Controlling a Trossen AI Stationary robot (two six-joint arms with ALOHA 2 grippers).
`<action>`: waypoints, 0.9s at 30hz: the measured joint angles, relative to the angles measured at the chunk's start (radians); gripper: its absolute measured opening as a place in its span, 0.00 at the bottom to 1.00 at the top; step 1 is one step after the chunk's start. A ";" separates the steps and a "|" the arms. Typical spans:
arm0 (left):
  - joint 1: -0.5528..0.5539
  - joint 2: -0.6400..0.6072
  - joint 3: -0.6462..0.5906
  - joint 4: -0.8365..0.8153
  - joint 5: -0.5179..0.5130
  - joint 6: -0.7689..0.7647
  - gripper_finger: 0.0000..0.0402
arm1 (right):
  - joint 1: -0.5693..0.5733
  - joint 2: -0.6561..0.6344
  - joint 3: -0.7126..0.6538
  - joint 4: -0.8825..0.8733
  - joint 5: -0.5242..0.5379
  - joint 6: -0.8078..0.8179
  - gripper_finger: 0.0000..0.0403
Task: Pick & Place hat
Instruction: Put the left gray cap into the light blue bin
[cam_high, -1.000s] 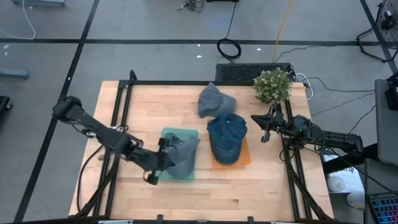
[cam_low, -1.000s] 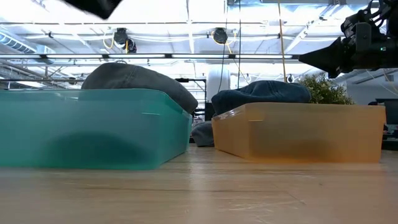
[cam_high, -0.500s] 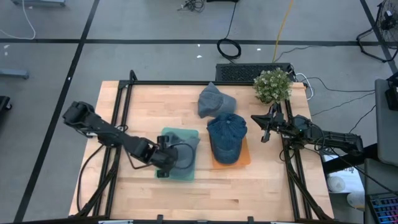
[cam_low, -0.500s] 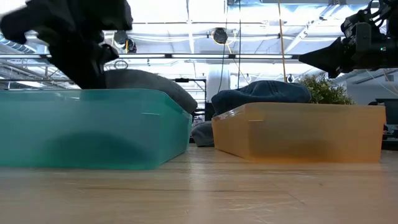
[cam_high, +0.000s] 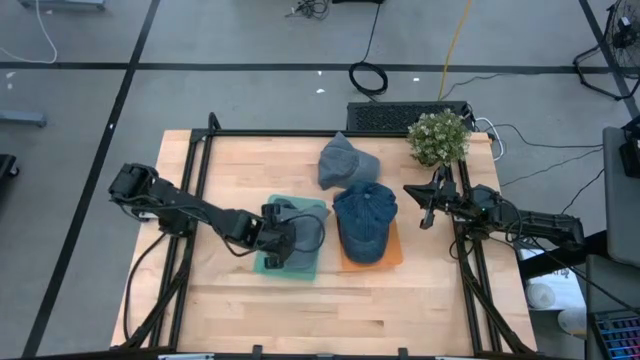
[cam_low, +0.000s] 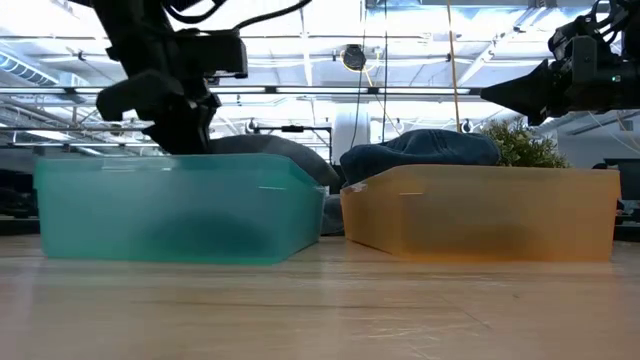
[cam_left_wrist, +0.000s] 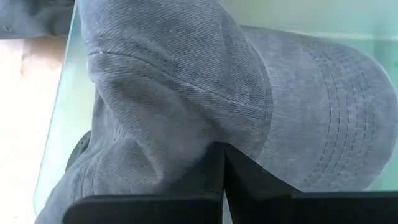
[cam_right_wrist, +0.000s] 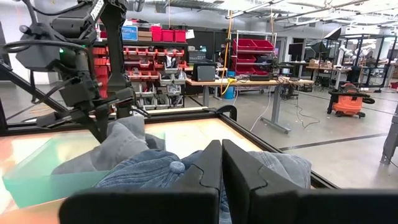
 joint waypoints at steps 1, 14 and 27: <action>0.001 0.000 0.000 -0.001 -0.001 0.010 0.01 | 0.000 0.000 0.000 0.000 0.000 0.000 0.00; -0.034 -0.013 0.151 -0.249 0.042 -0.081 0.01 | 0.000 0.000 0.000 0.000 0.000 0.000 0.00; 0.035 -0.012 -0.072 -0.105 -0.049 -0.135 0.01 | 0.000 0.000 0.000 0.000 0.000 0.000 0.00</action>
